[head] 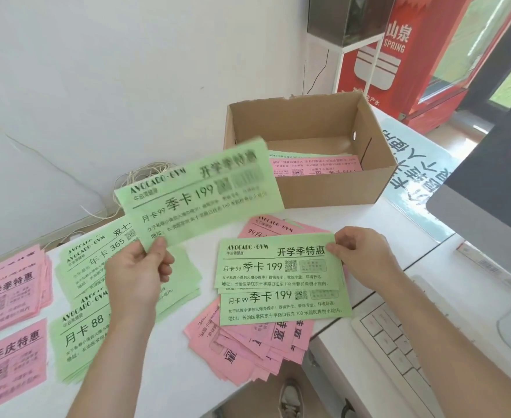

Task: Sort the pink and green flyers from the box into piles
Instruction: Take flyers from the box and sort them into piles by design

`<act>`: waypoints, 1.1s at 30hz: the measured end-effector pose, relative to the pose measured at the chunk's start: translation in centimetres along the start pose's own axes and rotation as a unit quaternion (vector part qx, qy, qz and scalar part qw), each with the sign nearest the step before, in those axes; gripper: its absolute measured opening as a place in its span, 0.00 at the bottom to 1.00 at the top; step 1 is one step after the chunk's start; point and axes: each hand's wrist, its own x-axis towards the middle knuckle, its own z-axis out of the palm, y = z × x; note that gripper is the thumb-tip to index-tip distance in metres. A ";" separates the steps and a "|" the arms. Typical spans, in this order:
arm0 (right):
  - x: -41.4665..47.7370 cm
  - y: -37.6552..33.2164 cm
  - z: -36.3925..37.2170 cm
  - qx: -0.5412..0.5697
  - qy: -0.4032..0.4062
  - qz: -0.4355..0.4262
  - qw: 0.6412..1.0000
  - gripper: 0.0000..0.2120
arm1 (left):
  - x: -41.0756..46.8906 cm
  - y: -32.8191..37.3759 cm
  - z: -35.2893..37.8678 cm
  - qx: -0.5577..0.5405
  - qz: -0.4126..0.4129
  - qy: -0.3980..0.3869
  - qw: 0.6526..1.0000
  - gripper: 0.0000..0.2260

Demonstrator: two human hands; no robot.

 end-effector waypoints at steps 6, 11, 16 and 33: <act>0.2 -0.2 0.3 -0.006 0.012 -0.002 1.000 0.09 | -1.4 -1.8 1.6 0.051 -0.073 -0.116 0.989 0.15; 0.2 -0.6 0.0 0.030 0.011 0.020 0.999 0.10 | -3.5 -3.6 4.4 0.406 0.059 -0.121 0.904 0.18; 0.0 -0.7 -0.5 0.083 -0.026 0.053 0.995 0.07 | -3.7 -4.0 4.9 0.457 0.292 -0.105 0.833 0.28; -1.6 0.0 -1.2 0.005 -0.088 0.037 0.995 0.23 | -0.1 -1.5 9.3 0.298 0.157 -0.271 0.902 0.09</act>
